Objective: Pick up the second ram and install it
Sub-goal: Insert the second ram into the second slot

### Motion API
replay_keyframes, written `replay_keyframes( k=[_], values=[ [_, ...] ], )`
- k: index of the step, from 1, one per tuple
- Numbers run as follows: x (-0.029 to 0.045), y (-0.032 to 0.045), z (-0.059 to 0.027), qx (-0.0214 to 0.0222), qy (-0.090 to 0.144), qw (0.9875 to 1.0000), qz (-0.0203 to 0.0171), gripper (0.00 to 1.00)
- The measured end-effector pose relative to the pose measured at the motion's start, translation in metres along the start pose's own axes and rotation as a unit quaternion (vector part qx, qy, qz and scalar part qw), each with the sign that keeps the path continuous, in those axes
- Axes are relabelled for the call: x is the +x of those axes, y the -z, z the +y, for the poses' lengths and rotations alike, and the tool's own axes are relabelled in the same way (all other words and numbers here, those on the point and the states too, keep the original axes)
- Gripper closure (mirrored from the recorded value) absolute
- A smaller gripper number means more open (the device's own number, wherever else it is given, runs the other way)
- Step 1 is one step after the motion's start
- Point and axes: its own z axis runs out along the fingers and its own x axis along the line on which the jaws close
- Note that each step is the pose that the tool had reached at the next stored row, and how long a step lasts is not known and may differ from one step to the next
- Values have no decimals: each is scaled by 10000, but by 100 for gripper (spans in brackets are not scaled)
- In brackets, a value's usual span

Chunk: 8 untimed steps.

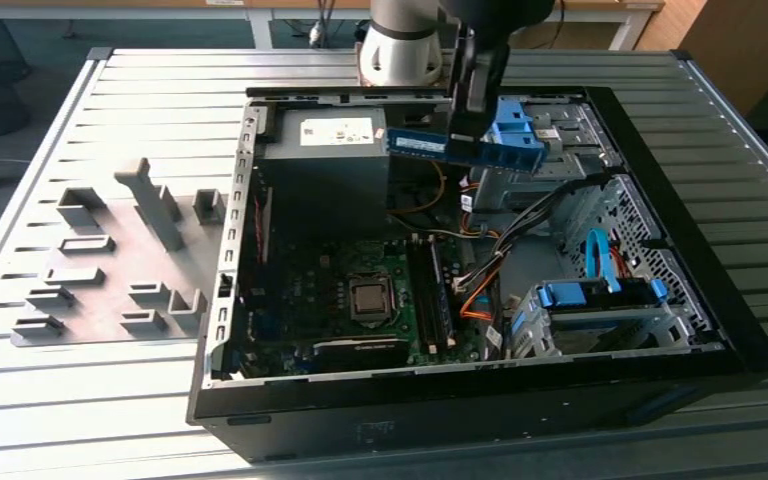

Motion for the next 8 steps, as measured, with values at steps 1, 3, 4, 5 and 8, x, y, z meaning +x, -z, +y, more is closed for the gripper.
replay_keyframes(
  k=[1,3,4,5,8],
  values=[
    [0,-3,0,1,-90,10000,2,86],
    [0,-11,0,3,-275,9996,5,86],
    [0,-14,0,4,-365,9993,8,86],
    [0,-18,0,4,-455,9990,9,86],
    [0,-27,0,7,-724,9974,15,86]
  ],
)
